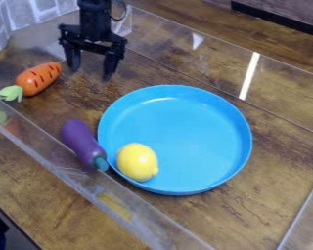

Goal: Remove the purple eggplant from the blue tray and put it on the table

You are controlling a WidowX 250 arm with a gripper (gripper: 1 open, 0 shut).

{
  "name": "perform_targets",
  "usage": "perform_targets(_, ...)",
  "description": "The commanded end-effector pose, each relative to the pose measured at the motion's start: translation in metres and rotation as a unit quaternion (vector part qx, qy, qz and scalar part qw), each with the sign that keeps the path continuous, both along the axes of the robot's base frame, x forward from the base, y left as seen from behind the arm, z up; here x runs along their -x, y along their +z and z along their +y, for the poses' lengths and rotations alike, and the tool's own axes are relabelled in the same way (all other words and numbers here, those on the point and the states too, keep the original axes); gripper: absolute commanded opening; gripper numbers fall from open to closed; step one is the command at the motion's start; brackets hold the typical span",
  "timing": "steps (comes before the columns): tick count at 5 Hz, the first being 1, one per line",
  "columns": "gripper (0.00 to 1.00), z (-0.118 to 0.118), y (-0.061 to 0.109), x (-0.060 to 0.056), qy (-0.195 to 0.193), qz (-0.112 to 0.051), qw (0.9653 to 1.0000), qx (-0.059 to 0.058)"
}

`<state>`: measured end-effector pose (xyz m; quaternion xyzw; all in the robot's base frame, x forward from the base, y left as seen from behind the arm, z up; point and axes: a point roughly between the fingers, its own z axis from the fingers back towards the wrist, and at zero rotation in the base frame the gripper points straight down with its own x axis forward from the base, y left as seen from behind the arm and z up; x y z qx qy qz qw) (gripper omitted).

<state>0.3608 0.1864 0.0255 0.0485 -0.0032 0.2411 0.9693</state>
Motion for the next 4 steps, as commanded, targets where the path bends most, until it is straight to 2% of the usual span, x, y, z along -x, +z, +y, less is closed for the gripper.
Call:
perform_targets(1, 1.00, 0.012, 0.016, -0.009, 0.038, -0.031, 0.9987, -0.016)
perform_targets(3, 1.00, 0.012, 0.025, -0.008, 0.093, -0.032, 0.9951, -0.009)
perform_targets(4, 1.00, 0.013, 0.026, -0.011, 0.106, -0.033, 0.9937, -0.006)
